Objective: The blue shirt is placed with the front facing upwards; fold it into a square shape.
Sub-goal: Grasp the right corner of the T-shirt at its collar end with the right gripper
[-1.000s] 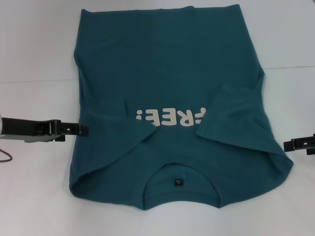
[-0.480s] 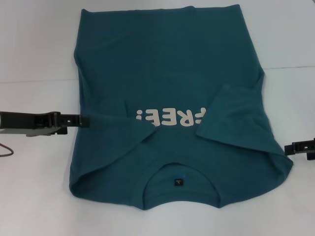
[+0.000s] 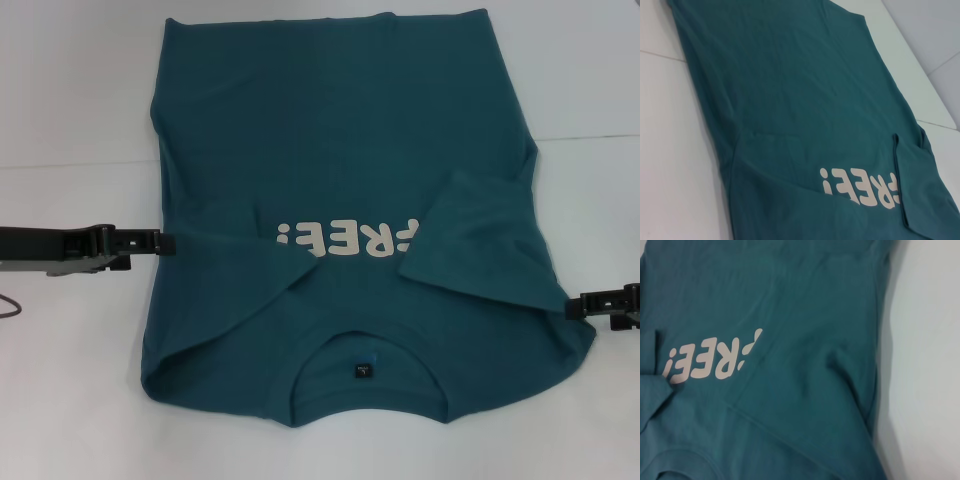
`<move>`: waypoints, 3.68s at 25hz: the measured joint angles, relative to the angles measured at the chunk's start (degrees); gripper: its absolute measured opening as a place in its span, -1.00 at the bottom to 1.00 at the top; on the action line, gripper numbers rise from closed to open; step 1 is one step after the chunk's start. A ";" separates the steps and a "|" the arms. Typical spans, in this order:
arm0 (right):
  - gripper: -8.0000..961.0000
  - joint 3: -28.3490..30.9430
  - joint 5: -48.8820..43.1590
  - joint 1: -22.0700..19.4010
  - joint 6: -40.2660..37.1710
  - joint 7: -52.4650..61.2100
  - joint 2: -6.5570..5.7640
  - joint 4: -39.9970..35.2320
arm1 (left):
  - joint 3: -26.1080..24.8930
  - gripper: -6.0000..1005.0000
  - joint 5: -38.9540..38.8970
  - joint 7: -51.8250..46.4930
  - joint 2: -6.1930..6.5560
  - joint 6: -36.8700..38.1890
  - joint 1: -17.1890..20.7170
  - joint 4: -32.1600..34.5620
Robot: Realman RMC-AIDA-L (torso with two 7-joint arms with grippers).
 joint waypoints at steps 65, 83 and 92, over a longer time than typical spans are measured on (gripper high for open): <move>0.28 0.30 3.44 1.41 5.40 0.28 0.10 7.15 | -0.09 0.74 -11.82 31.08 -1.24 19.39 2.13 -0.70; -0.86 0.66 3.41 1.15 5.55 1.07 -0.36 6.69 | -0.09 0.74 -12.11 31.16 -1.66 19.09 2.77 -0.69; -0.93 0.90 4.65 0.64 3.56 -0.17 -0.42 4.66 | -3.01 0.74 -12.37 28.22 -1.53 17.51 3.85 -0.35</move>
